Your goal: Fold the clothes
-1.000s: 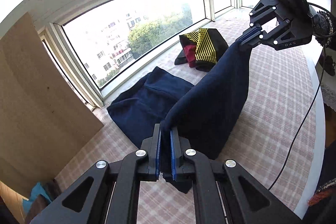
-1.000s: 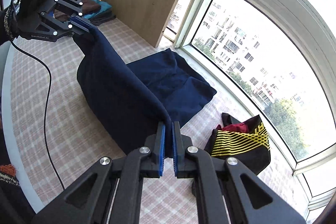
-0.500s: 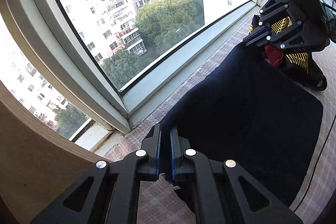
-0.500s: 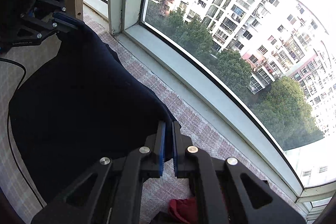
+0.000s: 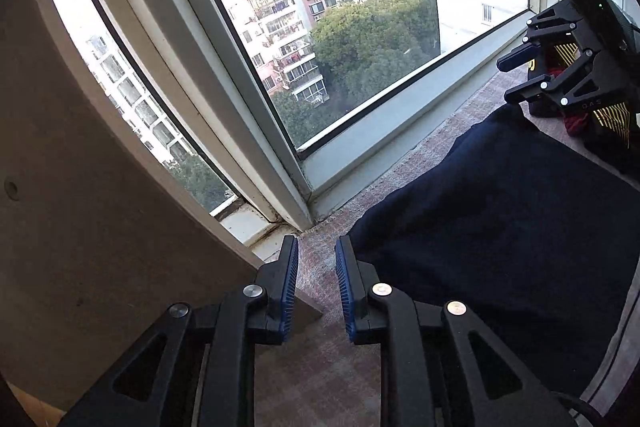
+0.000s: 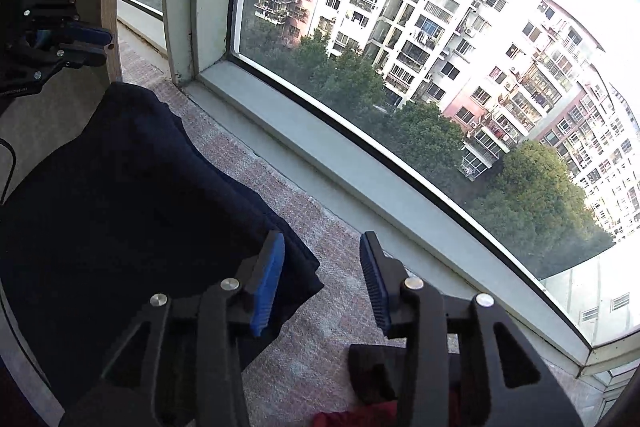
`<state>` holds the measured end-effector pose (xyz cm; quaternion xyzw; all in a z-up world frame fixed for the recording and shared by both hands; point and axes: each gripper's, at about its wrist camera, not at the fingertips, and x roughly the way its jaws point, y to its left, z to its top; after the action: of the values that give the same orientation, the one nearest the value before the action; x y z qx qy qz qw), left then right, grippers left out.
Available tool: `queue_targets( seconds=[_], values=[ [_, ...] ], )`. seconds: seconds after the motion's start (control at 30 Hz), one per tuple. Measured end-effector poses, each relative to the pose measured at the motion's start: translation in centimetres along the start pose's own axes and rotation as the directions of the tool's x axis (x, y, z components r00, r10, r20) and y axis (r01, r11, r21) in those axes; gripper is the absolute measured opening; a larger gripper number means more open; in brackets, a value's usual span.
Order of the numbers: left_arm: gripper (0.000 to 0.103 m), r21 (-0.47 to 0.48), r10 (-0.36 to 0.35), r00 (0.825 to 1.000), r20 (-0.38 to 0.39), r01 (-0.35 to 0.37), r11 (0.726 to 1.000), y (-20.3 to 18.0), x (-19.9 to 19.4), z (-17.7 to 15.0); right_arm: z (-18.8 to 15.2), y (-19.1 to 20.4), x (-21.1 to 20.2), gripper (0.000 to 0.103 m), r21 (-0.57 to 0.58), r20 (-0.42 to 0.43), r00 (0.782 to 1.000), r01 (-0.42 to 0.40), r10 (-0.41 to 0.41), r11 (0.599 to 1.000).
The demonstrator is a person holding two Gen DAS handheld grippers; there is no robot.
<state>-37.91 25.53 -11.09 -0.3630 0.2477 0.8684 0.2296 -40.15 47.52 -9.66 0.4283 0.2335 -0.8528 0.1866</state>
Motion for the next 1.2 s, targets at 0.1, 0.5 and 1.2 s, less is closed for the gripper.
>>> queue_targets(
  seconds=[0.1, 0.5, 1.2],
  values=[
    [0.02, 0.006, -0.072, 0.997, 0.023, 0.072, 0.997, -0.7, -2.4, -0.8, -1.3, -0.4, -1.9, 0.04, 0.094, 0.038, 0.996, -0.09, 0.087, 0.991],
    [0.018, 0.119, -0.169, 0.986, -0.005, 0.168, 0.978, -8.4, -2.2, -3.2, -1.3, 4.5, 2.2, 0.04, 0.138, 0.049, 0.954, -0.3, 0.296, 0.944],
    [0.024, 0.129, -0.082, 0.997, -0.009, 0.083, 0.988, -12.6, -3.4, -10.3, 8.7, 16.2, 11.1, 0.017, 0.048, 0.003, 0.948, -0.317, 0.318, 0.947]
  ],
)
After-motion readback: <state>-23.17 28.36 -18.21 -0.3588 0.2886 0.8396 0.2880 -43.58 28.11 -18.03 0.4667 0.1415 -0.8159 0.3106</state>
